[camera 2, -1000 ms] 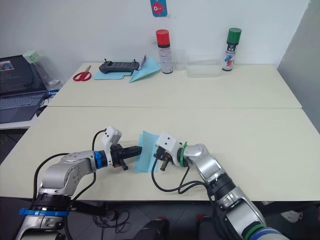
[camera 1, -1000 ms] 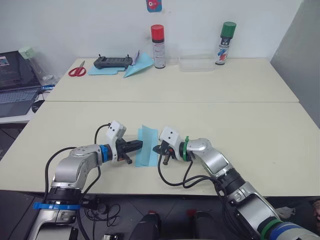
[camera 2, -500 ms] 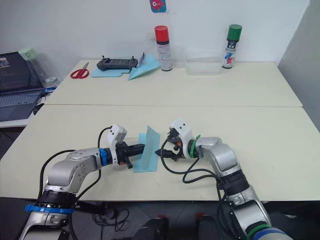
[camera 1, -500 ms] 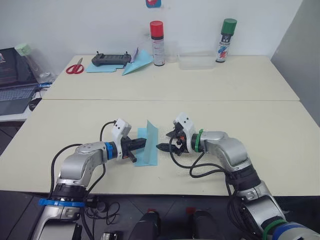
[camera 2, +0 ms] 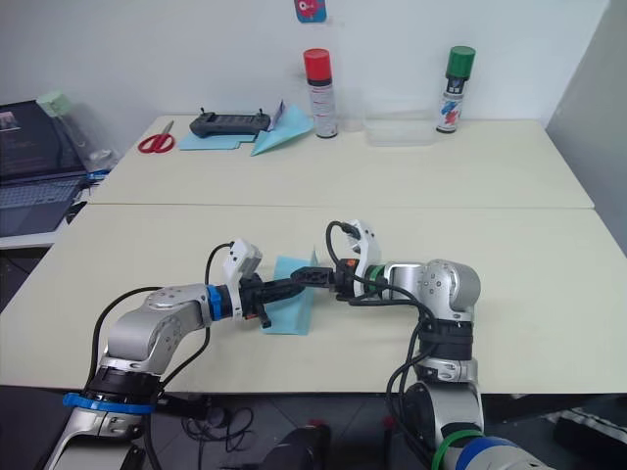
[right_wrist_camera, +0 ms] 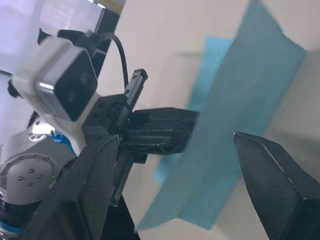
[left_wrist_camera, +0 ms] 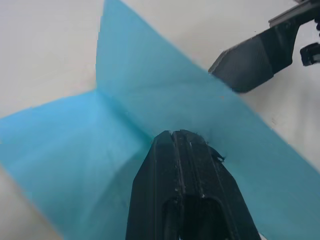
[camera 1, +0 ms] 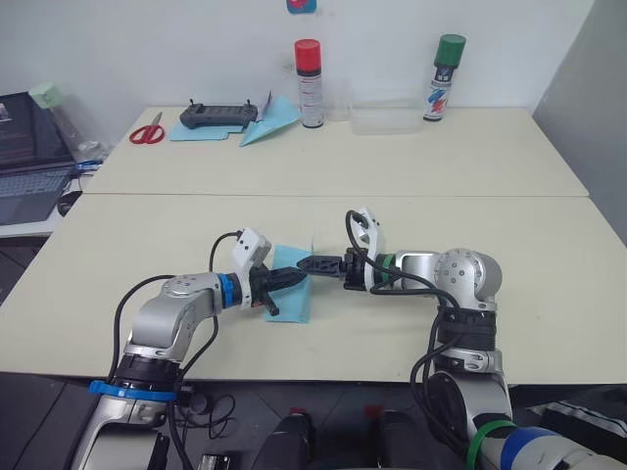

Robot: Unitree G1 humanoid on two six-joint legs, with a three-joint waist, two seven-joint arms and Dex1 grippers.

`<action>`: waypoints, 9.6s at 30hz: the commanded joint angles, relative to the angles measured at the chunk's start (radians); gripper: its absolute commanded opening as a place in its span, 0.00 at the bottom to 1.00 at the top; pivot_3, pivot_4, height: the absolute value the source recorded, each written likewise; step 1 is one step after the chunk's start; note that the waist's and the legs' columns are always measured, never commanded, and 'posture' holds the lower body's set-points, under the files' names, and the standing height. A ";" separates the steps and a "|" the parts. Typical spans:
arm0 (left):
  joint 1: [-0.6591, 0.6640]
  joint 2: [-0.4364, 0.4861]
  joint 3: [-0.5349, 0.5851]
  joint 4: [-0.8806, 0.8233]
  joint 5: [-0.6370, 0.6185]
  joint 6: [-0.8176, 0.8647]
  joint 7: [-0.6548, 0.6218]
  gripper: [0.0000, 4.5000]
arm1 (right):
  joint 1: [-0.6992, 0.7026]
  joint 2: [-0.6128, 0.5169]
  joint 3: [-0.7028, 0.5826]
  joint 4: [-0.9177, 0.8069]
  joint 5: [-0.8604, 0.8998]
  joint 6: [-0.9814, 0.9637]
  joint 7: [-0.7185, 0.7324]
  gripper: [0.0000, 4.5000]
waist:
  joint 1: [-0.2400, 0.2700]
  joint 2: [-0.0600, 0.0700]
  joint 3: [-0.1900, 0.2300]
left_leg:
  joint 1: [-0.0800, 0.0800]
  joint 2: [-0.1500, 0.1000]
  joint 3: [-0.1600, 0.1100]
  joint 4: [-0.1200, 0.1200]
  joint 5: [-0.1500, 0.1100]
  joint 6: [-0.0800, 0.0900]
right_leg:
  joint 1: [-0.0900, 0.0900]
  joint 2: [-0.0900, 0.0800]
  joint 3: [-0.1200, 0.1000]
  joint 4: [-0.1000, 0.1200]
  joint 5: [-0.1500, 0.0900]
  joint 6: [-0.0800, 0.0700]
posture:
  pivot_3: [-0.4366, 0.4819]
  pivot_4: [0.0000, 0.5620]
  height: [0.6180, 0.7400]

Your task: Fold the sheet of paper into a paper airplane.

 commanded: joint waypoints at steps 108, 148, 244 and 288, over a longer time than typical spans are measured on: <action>-0.154 -0.043 -0.251 0.501 0.476 -0.649 -0.049 0.00 | 0.255 -0.444 0.437 0.200 -0.394 -1.021 0.017 0.01 | 0.024 -0.002 -0.003 | 0.008 -0.002 -0.003 0.002 0.003 0.003 | 0.017 0.000 -0.005 -0.003 -0.001 0.010 | 0.48 0.27 1.00; -0.153 -0.046 -0.255 0.509 0.499 -0.688 -0.038 0.00 | 0.078 -0.272 0.105 0.283 0.004 -0.535 0.007 0.54 | 0.012 -0.001 -0.003 | 0.009 -0.001 -0.003 0.002 0.003 0.003 | 0.016 0.000 -0.004 -0.003 -0.001 0.010 | 0.48 0.27 1.00; -0.460 -0.280 -0.238 0.908 0.563 -0.697 0.063 0.00 | 0.188 -0.382 0.344 0.027 -0.398 -0.852 0.267 0.43 | 0.011 -0.010 0.000 | 0.007 -0.002 -0.002 0.004 0.004 0.002 | 0.016 0.001 -0.006 -0.003 -0.001 0.010 | 0.48 0.27 1.00; -0.486 -0.298 -0.245 0.956 0.584 -0.744 0.080 0.00 | 0.328 -0.425 0.416 -0.058 -0.385 -1.019 0.112 0.01 | 0.011 -0.011 -0.004 | 0.007 -0.003 -0.002 0.007 0.004 0.002 | 0.017 0.002 -0.007 -0.002 -0.001 0.012 | 0.48 0.27 1.00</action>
